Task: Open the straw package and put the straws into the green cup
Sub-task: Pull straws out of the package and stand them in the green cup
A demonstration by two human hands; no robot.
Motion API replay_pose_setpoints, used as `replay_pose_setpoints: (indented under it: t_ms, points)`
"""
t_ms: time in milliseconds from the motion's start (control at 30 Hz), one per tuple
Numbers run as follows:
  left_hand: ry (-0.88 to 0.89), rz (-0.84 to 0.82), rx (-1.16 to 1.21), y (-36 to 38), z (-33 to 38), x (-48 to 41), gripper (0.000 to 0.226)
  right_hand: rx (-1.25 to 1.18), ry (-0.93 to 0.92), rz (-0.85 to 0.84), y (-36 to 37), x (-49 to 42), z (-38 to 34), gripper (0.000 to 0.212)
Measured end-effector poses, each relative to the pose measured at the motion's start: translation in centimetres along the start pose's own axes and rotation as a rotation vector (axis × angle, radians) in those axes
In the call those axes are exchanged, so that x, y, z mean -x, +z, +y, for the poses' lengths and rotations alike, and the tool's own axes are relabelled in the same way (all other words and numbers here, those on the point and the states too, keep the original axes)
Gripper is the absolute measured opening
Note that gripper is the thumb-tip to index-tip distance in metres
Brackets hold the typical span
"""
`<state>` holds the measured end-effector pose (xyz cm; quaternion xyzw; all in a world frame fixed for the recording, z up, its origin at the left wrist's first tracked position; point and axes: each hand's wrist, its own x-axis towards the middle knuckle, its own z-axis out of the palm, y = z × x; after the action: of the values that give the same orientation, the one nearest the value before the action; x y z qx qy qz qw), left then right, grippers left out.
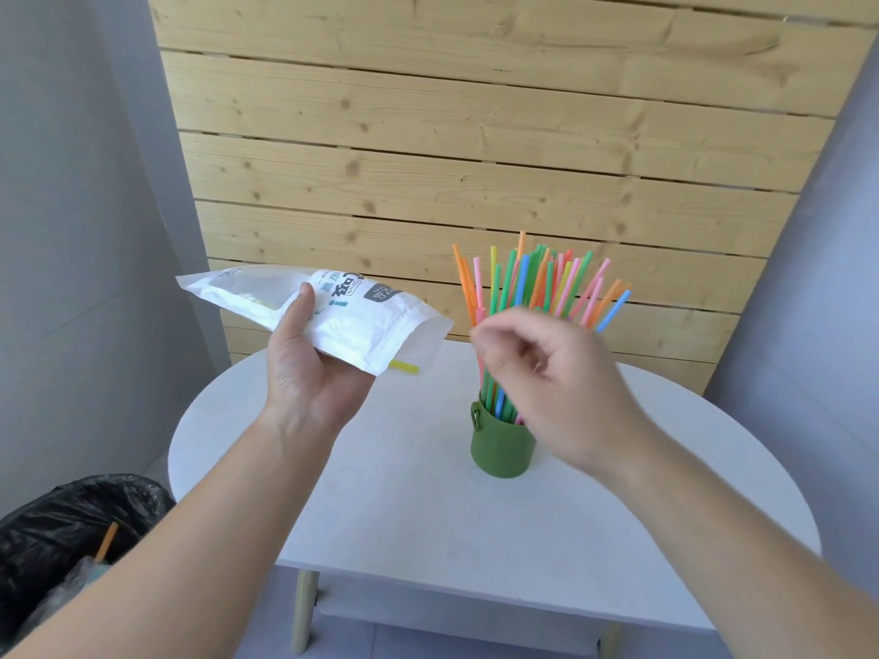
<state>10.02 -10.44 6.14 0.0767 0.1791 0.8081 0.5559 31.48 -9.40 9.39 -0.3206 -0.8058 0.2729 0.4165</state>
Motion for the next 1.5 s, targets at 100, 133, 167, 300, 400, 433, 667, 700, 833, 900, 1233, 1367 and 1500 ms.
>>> replay_pose_setpoints:
  t_ms: [100, 133, 167, 300, 400, 433, 667, 700, 833, 900, 1233, 1367, 1500]
  points:
    - [-0.017, -0.021, -0.044, 0.2, -0.4, 0.2, 0.034, -0.044, 0.112, -0.249, 1.9, 0.8, 0.7, 0.047]
    - [-0.02, -0.026, -0.055, 0.2, -0.6, 0.2, 0.035, -0.036, 0.123, -0.307, 2.4, 0.9, 0.9, 0.053]
    - [-0.021, -0.028, -0.064, 0.3, -0.8, 0.2, 0.038, -0.034, 0.136, -0.353, 2.7, 0.9, 1.2, 0.055]
    - [-0.02, -0.02, -0.077, 0.4, -0.9, 0.1, 0.047, -0.078, 0.203, -0.43, 3.2, 0.6, 1.5, 0.051]
    - [-0.026, -0.002, -0.068, 0.2, -0.8, -0.1, 0.047, -0.092, 0.226, -0.365, 3.1, 0.4, 1.8, 0.044]
    - [-0.03, 0.005, -0.065, 0.1, -0.8, -0.1, 0.045, -0.097, 0.233, -0.346, 3.0, 0.3, 1.8, 0.043]
    - [0.031, -0.011, -0.179, 0.9, -1.2, 0.3, 0.032, -0.355, 0.377, -0.218, 3.2, 0.1, 1.3, 0.044]
    - [0.067, -0.047, -0.238, 1.4, -1.1, 0.4, 0.029, -0.464, 0.45, -0.179, 3.4, 0.1, 1.1, 0.045]
    - [0.283, -0.25, -0.487, 3.9, -0.2, 1.1, 0.043, -1.057, 0.778, -0.056, 4.0, -0.2, 0.4, 0.06]
    - [0.355, -0.33, -0.617, 4.5, -0.8, 1.6, 0.055, -1.251, 0.845, 0.012, 4.5, -0.3, 0.5, 0.064]
    - [0.254, -0.384, -0.864, 3.9, -3.4, 2.2, 0.075, -1.251, 0.925, 0.213, 5.7, -0.6, 0.9, 0.05]
    - [0.329, -0.355, -0.834, 4.2, -3.4, 2.4, 0.063, -1.269, 0.92, 0.15, 5.9, -0.3, 0.4, 0.054]
    - [0.364, -0.371, -0.832, 4.5, -3.4, 2.8, 0.054, -1.272, 0.916, 0.128, 5.9, -0.4, 0.6, 0.053]
